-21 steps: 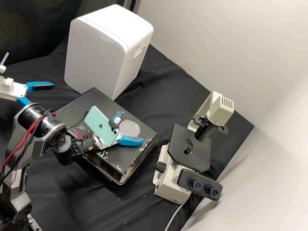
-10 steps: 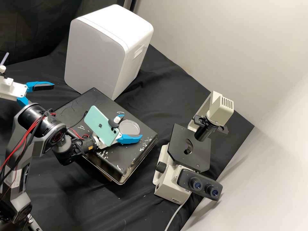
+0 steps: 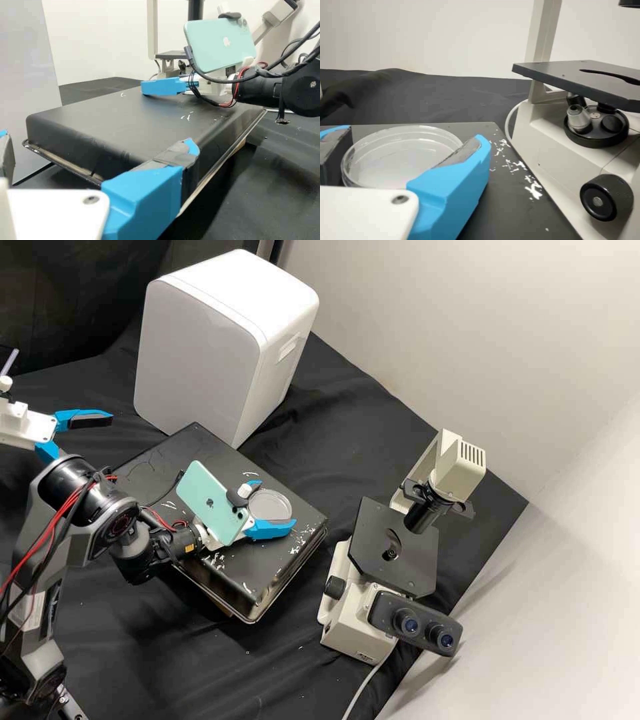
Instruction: Place the petri dish on the microscope
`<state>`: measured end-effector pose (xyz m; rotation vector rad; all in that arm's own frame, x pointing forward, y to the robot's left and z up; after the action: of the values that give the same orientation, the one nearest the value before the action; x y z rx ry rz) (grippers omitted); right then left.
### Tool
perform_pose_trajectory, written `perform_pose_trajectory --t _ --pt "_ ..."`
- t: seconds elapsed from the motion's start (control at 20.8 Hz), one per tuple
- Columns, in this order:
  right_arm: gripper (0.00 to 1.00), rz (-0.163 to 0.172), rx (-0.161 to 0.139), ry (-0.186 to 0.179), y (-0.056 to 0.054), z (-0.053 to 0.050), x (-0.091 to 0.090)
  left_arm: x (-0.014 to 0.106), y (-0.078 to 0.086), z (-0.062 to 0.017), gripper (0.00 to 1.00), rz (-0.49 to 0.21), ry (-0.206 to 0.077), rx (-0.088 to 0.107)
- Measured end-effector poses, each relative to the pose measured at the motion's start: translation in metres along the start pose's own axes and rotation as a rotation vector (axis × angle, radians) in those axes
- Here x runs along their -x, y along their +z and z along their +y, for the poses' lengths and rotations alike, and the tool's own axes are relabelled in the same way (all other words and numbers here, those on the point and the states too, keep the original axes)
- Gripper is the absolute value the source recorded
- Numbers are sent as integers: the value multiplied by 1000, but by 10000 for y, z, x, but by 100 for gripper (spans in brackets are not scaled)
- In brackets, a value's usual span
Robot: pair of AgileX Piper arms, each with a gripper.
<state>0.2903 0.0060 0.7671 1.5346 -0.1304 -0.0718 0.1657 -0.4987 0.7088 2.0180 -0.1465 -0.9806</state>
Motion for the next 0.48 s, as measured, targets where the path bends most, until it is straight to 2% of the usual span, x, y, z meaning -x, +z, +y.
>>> perform_pose_trajectory --t 0.19,0.34,0.48 --pt "0 -2 -13 0 5 21 -1 0 0 0 100 0 0 0" --pt "0 -2 -25 2 -8 111 41 0 0 0 100 0 0 0" --pt "0 6 -46 39 -25 252 144 0 0 0 100 0 0 0"
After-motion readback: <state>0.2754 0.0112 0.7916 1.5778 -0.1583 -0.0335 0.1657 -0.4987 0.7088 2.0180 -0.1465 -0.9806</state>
